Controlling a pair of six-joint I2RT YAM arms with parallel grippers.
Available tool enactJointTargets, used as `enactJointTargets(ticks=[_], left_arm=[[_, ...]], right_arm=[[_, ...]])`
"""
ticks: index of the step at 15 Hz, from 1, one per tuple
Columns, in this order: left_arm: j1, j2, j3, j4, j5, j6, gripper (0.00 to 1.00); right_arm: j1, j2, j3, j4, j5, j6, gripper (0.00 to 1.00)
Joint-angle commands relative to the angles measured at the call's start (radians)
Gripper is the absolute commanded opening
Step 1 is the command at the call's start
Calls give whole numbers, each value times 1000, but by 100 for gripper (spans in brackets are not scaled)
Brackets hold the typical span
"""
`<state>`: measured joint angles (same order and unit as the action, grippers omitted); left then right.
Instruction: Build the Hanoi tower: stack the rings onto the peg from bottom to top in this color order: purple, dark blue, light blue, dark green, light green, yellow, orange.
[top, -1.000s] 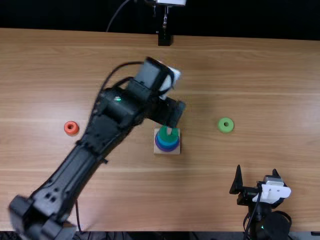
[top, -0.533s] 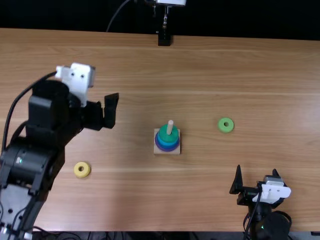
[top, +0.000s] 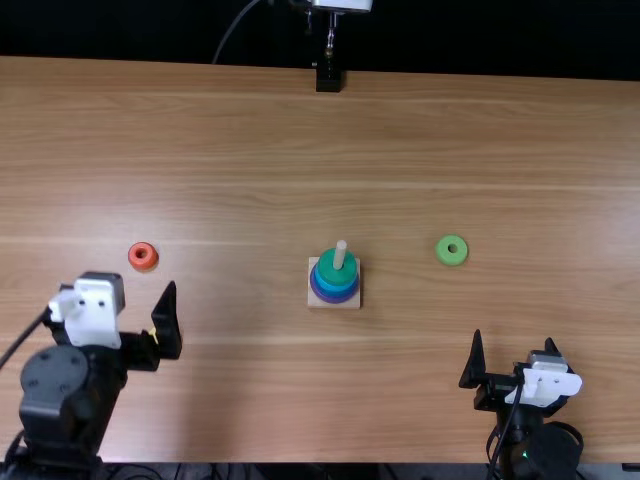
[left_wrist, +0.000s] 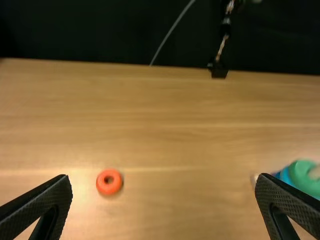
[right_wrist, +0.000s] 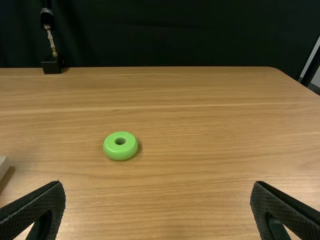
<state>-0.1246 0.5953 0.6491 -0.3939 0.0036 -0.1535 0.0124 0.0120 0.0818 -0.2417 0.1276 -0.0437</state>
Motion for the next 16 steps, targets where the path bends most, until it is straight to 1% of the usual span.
enactJointTargets(ticks=[1, 3, 6, 8, 11, 14, 16], left_arm=[[3, -101, -117, 5, -5, 34, 100], [5, -233, -241, 42, -5, 76, 100], [0, -373, -393, 101, -11, 78, 100], [6, -422, -477, 140, -46, 69, 100], [19, -486, -532, 144, -39, 74, 100], [20, -542, -589, 136, -11, 76, 100], [17, -557, -621, 136, -13, 76, 100]], right_arm=[[-9, -12, -66, -28, 18, 1, 100], [-9, -12, -66, -28, 18, 1, 100], [-9, -12, -66, -28, 18, 1, 100], [-9, -12, -66, -28, 18, 1, 100], [-9, -12, -66, -28, 18, 1, 100], [-9, -12, -66, -28, 18, 1, 100], [-9, -12, -66, -28, 18, 1, 100]])
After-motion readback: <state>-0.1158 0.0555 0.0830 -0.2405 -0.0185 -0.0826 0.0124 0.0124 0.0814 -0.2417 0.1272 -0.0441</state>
